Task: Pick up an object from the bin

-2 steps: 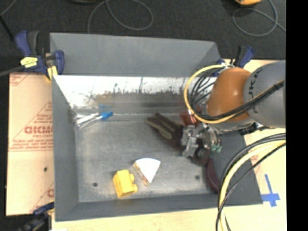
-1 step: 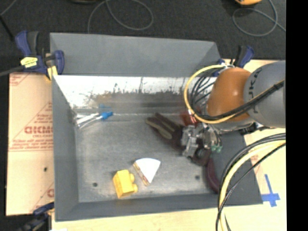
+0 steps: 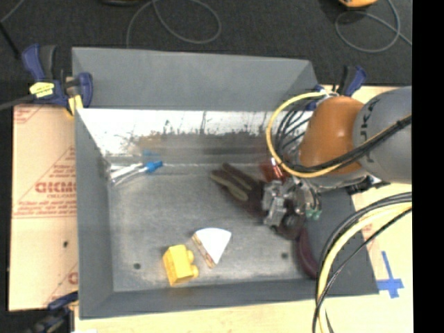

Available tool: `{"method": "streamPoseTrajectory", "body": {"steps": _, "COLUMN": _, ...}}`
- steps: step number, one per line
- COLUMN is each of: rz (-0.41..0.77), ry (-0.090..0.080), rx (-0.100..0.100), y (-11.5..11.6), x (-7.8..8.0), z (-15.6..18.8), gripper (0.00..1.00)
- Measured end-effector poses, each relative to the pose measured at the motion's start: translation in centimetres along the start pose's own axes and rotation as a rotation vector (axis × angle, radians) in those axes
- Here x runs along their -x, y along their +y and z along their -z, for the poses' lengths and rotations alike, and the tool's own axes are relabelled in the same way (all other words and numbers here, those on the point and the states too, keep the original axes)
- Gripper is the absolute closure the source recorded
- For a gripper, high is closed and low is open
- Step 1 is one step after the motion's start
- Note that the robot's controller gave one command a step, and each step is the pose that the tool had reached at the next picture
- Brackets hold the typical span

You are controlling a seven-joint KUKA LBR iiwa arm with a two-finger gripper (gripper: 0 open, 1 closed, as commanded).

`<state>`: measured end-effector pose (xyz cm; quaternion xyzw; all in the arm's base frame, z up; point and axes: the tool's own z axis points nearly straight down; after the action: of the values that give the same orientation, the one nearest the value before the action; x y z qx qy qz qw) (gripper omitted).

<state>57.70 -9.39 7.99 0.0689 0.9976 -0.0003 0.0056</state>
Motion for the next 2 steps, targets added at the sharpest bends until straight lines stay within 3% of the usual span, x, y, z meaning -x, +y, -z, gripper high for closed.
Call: {"method": "streamPoseTrajectory", "body": {"steps": 2, "rz": 0.001, "ry": -0.005, "rx": 0.000, "y": 0.0, "x": 0.2, "z": 2.8, "gripper": 1.00}}
